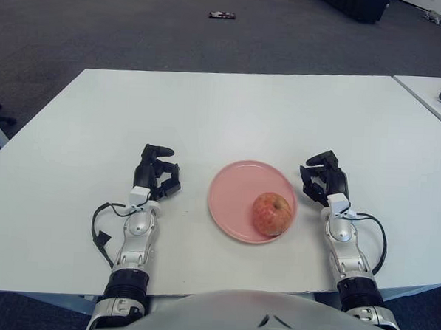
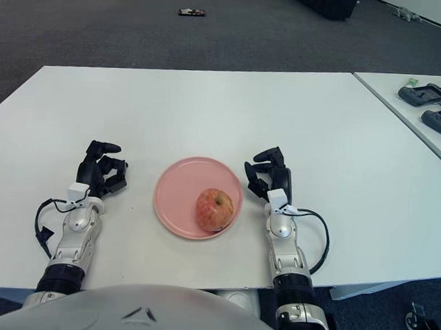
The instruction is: Put the apple into the plate.
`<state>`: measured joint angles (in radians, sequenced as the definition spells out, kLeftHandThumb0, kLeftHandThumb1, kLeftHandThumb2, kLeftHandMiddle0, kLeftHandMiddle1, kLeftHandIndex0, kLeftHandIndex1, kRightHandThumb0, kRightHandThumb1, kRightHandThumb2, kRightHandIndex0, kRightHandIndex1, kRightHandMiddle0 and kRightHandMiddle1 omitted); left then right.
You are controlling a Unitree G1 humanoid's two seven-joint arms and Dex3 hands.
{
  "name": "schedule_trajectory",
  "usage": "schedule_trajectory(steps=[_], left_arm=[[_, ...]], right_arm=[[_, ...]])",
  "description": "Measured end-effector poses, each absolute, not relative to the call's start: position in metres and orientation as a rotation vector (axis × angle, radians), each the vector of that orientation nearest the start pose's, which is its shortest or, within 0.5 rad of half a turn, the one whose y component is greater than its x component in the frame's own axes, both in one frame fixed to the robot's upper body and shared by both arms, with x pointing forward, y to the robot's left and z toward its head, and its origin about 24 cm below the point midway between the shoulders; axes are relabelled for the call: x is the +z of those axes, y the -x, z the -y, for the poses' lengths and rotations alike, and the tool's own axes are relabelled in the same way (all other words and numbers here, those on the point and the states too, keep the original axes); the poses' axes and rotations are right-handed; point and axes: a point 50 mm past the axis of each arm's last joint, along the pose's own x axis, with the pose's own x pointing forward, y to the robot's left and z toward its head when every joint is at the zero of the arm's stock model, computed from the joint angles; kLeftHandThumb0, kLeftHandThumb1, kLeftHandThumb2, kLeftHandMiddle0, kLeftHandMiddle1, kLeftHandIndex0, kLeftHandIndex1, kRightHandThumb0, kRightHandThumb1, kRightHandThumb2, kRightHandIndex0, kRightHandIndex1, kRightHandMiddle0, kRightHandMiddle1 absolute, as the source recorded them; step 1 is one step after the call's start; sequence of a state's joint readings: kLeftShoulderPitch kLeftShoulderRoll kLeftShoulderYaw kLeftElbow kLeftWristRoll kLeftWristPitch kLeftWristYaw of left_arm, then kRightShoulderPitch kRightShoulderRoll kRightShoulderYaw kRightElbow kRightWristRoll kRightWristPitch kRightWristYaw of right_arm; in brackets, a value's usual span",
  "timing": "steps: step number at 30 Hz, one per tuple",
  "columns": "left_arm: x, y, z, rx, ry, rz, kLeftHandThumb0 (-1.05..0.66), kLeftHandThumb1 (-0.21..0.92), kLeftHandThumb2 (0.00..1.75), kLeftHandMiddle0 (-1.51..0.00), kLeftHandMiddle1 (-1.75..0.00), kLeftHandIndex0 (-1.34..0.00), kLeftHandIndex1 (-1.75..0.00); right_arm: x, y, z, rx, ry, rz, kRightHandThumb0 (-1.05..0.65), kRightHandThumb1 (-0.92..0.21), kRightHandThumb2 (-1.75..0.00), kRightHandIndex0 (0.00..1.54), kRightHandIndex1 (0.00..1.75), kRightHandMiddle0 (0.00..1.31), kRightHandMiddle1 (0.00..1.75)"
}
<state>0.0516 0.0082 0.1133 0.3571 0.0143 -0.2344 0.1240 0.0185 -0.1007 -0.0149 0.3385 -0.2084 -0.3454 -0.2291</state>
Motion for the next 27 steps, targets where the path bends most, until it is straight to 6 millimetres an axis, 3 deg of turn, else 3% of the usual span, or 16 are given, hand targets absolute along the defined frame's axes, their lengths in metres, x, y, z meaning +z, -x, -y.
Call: schedule_trajectory(steps=[19, 27], left_arm=[[-0.0286, -0.2242, -0.1869, 0.241, -0.029, -0.187, -0.01, 0.62, 0.87, -0.51, -1.48, -0.25, -1.75], [-0.0282, -0.2237, -0.1871, 0.242, -0.029, -0.19, -0.01, 0.59, 0.93, -0.49, -1.55, -0.25, -1.75]], right_arm=[[-0.001, -0.237, 0.1816, -0.192, 0.257, -0.02, -0.36, -0.82, -0.67, 0.55, 1.13, 0.25, 1.75], [-0.0024, -0.2367, 0.1835, -0.198, 0.232, -0.02, -0.36, -0.82, -0.67, 0.59, 1.15, 0.25, 1.75]])
